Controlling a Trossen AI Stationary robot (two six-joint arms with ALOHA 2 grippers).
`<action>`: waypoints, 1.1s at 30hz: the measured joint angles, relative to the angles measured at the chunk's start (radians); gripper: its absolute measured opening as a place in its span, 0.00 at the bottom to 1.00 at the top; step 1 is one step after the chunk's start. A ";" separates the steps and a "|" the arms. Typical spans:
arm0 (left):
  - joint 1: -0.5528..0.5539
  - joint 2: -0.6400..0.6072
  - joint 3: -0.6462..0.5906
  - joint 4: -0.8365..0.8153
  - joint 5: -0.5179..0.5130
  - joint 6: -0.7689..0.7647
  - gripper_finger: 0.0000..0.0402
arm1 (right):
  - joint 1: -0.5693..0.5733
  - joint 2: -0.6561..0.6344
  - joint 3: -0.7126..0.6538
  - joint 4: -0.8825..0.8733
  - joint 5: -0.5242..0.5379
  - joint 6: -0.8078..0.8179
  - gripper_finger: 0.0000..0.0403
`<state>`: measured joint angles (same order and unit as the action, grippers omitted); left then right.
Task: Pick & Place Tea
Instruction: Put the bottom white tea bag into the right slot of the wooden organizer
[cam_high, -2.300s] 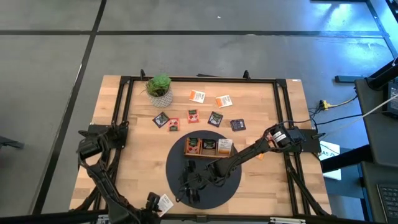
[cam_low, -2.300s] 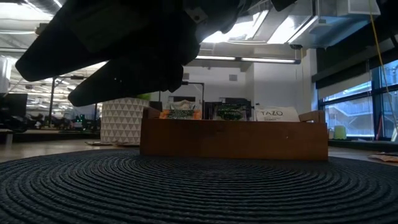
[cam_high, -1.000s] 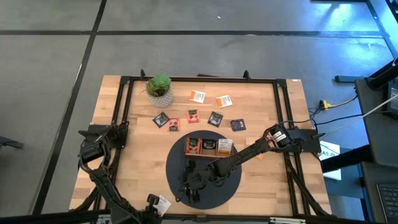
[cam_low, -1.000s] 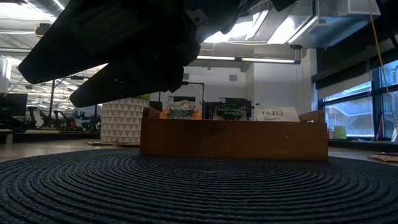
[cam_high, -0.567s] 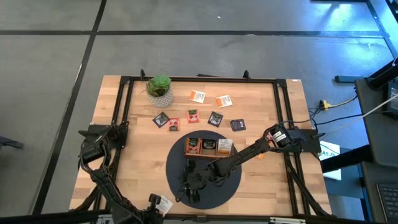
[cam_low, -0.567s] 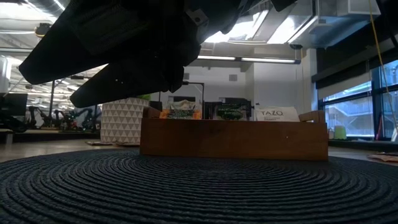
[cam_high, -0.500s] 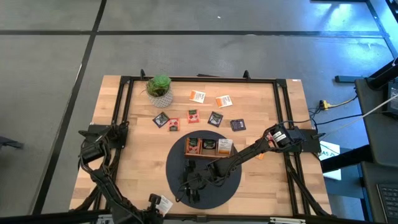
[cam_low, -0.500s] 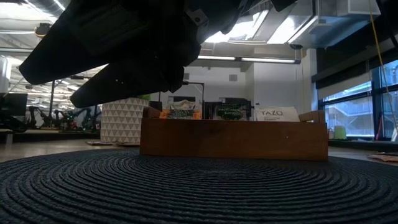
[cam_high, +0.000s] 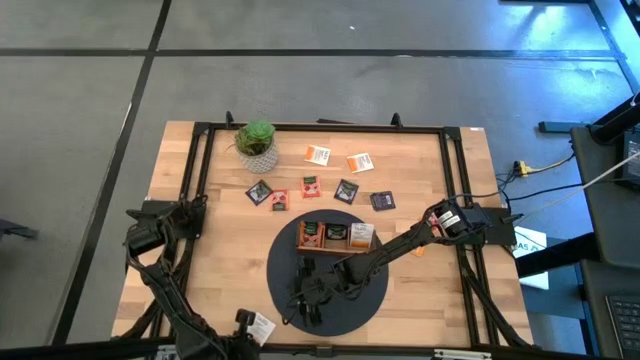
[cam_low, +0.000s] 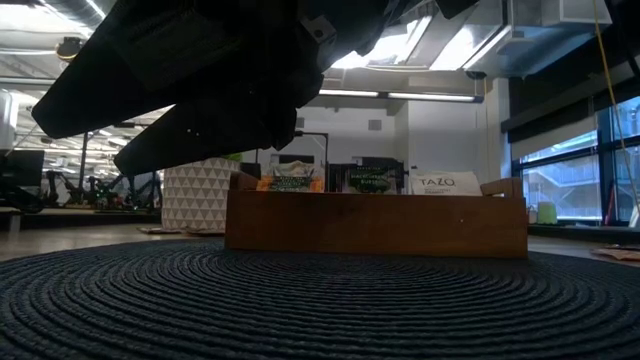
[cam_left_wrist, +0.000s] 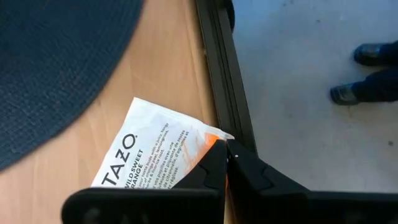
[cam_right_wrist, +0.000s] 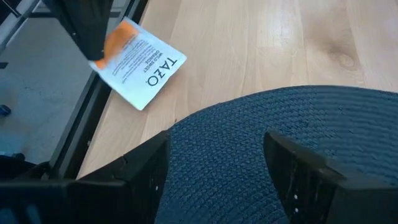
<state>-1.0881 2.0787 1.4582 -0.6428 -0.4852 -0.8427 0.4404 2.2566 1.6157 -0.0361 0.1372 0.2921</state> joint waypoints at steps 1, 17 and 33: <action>0.003 -0.003 0.000 0.001 -0.005 -0.001 0.00 | 0.000 0.000 0.000 0.000 -0.007 0.019 0.64; 0.084 -0.006 0.003 0.057 -0.030 -0.004 0.00 | 0.033 -0.002 0.000 0.046 -0.036 -0.310 0.64; 0.140 -0.009 0.071 -0.017 -0.082 0.161 0.00 | -0.115 -0.002 0.000 -0.041 -0.608 0.570 0.64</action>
<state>-0.9477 2.0702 1.5295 -0.6602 -0.5673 -0.6821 0.3258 2.2551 1.6157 -0.0772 -0.4709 0.8618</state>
